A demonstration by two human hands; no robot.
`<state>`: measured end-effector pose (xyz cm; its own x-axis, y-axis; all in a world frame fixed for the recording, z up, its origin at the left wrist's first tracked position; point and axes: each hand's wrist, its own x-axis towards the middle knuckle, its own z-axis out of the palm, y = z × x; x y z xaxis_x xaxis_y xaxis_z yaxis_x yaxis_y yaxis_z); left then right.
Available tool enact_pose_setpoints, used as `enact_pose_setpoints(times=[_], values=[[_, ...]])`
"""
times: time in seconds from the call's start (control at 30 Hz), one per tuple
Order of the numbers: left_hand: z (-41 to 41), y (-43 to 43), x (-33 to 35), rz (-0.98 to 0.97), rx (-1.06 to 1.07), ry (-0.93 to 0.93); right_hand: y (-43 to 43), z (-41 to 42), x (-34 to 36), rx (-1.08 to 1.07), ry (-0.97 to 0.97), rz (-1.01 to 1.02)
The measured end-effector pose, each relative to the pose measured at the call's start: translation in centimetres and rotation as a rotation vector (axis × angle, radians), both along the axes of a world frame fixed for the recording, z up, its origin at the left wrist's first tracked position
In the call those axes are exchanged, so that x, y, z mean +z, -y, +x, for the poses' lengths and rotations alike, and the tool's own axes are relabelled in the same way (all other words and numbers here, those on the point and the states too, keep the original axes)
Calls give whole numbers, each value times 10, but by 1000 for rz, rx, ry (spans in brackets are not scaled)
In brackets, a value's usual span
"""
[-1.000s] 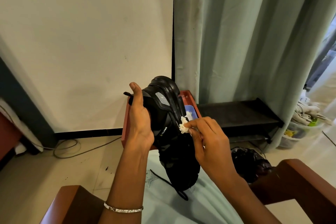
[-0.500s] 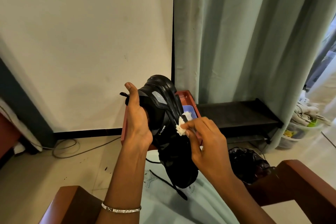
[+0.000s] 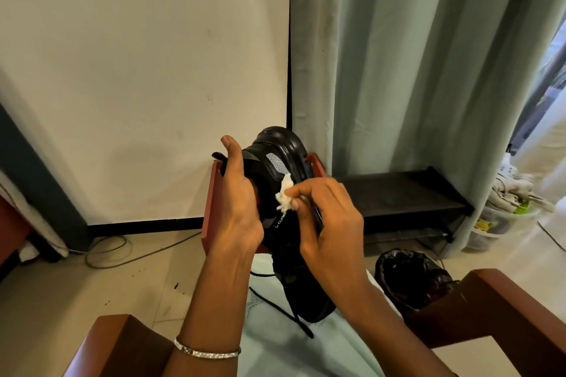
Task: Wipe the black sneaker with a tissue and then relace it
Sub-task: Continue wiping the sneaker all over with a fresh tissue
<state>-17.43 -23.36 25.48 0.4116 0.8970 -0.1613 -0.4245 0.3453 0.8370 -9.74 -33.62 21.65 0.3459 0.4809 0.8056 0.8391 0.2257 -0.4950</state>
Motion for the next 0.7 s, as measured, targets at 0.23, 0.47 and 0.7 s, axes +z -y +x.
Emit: enact_pose_setpoints(times=[0.23, 0.47, 0.7], values=[[4, 11, 9, -12, -40, 32, 0, -7, -5, -61, 193, 23], [4, 16, 13, 7, -120, 90, -4, 3, 12, -49, 172, 63], [6, 16, 18, -8, -58, 102, 9, -6, -9, 2, 253, 32]])
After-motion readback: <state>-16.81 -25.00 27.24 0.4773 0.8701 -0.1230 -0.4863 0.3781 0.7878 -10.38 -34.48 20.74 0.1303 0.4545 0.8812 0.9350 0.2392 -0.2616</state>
